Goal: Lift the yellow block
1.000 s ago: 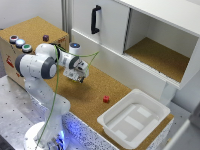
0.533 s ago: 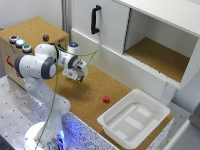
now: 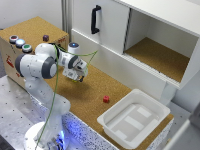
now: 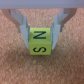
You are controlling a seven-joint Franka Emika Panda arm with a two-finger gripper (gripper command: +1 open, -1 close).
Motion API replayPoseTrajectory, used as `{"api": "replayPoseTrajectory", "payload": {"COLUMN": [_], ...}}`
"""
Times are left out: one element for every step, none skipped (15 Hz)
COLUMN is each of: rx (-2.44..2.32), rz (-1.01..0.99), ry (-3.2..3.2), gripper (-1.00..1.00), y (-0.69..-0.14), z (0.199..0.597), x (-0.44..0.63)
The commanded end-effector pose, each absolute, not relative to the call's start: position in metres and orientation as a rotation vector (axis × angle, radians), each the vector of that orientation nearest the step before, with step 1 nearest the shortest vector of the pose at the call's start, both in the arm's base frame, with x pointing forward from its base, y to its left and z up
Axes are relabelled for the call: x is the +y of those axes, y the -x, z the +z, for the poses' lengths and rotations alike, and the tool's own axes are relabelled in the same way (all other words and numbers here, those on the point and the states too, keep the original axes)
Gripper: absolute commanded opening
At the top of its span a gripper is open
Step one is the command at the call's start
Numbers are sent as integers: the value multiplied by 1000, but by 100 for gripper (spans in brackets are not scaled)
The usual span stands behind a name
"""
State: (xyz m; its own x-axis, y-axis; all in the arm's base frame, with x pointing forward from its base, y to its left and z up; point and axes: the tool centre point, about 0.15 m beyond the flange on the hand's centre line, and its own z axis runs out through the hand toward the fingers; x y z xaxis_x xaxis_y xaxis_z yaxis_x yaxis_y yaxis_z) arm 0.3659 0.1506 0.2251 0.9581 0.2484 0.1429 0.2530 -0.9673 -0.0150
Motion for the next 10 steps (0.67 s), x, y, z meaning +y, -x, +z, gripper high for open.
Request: {"api": "replayPoseTrajectory", "payload": {"rx": [-301, -304, -326, -379, -426, -451, -483, -504, -505, -512], "rz": [-121, -143, -167, -171, -188, -201, -224, -237, -254, -263], "ry": [3162, 3169, 3146, 3073, 3055, 3078, 3083, 3115, 3108, 3115], "gripper": [-100, -100, -100, -100, -100, -100, -100, -100, -100, -100], "y": [-372, -372, -375, -378, -382, -385, -386, -387, -388, -388], "z": [289, 298, 306, 311, 316, 322, 329, 334, 335, 335], "x": [112, 100, 82, 63, 44, 25, 7, -26, -55, -79]}}
